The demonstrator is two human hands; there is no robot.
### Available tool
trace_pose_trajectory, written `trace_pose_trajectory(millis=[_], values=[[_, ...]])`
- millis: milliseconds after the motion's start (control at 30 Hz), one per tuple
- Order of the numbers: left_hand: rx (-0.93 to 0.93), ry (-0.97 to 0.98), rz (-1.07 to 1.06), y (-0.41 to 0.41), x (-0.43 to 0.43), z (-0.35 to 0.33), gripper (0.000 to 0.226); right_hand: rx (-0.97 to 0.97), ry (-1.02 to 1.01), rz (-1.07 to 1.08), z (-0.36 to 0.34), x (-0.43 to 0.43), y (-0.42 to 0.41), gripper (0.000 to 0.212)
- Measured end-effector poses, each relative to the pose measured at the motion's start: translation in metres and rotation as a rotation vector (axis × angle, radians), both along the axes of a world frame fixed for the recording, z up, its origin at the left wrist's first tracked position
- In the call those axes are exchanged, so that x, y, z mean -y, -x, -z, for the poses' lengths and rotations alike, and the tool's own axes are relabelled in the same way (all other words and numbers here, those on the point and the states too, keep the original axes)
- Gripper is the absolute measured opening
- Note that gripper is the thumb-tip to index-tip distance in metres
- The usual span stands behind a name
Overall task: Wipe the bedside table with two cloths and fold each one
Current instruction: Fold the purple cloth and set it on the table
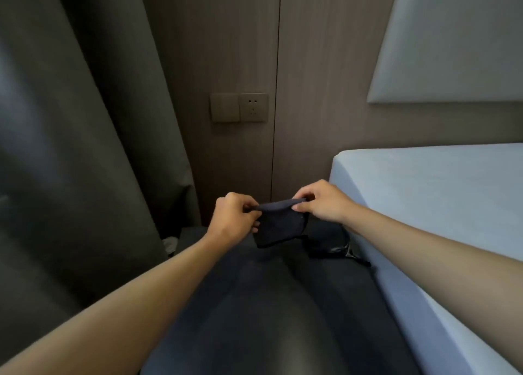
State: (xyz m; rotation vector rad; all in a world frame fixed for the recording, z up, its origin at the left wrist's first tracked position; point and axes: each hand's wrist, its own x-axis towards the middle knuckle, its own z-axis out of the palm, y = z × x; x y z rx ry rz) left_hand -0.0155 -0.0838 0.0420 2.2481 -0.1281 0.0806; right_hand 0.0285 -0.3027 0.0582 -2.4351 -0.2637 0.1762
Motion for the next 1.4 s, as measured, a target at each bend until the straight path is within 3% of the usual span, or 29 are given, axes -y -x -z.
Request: trace_pose_trajectory(millis=[133, 300, 533, 833, 1000, 1133, 1200, 1267, 1400], values=[[0.089, 0.017, -0.075, -0.041, 0.011, 0.025, 0.013, 0.080, -0.065, 0.064, 0.027, -0.001, -0.035, 0.006], [0.153, -0.015, -0.055, -0.073, 0.014, 0.035, 0.023, 0.234, -0.145, 0.071, 0.040, 0.005, -0.058, 0.015], [0.250, -0.525, 0.128, -0.028, 0.007, 0.112, 0.020, 0.231, 0.209, -0.169, 0.122, 0.017, -0.014, 0.032], [0.446, -0.793, 0.319, -0.012, 0.007, 0.116, 0.016, 0.564, 0.347, -0.207, 0.152, 0.019, 0.016, 0.026], [0.380, -0.861, 0.457, -0.007, -0.001, 0.114, 0.039, 0.613, 0.397, -0.205, 0.150, 0.016, 0.033, 0.027], [0.312, -0.744, 0.410, -0.009, 0.005, 0.108, 0.056, 0.619, 0.384, -0.181, 0.143, 0.017, 0.037, 0.043], [0.254, -0.646, 0.288, -0.017, 0.018, 0.109, 0.060, 0.566, 0.370, -0.037, 0.140, 0.021, 0.025, 0.052], [0.159, -0.668, 0.232, -0.027, 0.034, 0.115, 0.065, 0.400, 0.440, 0.097, 0.142, 0.027, 0.010, 0.061], [-0.045, -0.788, 0.221, -0.045, 0.061, 0.128, 0.068, 0.117, 0.615, 0.073, 0.157, 0.031, -0.010, 0.062]])
